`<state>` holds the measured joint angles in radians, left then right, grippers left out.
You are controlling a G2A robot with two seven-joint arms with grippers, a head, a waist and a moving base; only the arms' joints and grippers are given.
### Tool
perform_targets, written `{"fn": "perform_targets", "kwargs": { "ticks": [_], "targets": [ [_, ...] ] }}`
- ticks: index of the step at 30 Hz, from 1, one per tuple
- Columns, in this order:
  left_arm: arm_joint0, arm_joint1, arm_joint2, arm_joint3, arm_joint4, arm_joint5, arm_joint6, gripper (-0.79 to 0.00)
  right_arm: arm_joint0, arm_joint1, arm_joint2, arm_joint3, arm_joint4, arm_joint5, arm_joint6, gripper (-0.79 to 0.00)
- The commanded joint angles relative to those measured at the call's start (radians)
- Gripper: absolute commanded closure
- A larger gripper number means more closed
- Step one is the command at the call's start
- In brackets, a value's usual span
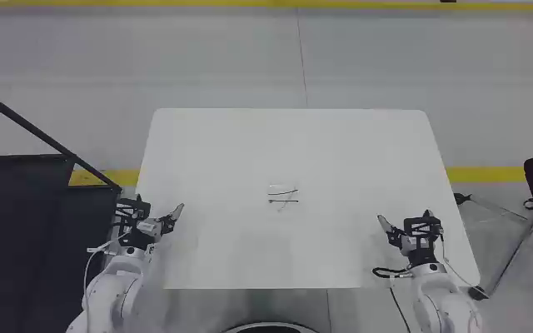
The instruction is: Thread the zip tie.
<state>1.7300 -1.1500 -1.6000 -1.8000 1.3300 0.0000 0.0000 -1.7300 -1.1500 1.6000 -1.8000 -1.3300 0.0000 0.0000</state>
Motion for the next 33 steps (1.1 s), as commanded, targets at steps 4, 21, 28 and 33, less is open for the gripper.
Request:
{"fn": "perform_targets", "kwargs": {
  "ticks": [4, 21, 28, 33],
  "targets": [
    [0.0, 0.0, 0.0, 0.0, 0.0, 0.0, 0.0, -0.784, 0.0, 0.0, 0.0, 0.0, 0.0, 0.0, 0.0, -0.784],
    [-0.02, -0.003, 0.006, 0.017, -0.051, -0.076, 0.024, -0.785, 0.034, 0.001, -0.002, 0.015, 0.085, -0.125, 0.093, -0.785],
    [-0.053, 0.007, -0.042, 0.046, -0.193, -0.299, -0.021, -0.785, 0.109, 0.009, 0.006, 0.051, 0.247, -0.349, 0.224, -0.785],
    [-0.068, 0.01, -0.053, 0.058, -0.228, -0.374, -0.019, -0.785, 0.185, 0.015, -0.002, 0.079, 0.359, -0.466, 0.342, -0.785]
  ]
}}
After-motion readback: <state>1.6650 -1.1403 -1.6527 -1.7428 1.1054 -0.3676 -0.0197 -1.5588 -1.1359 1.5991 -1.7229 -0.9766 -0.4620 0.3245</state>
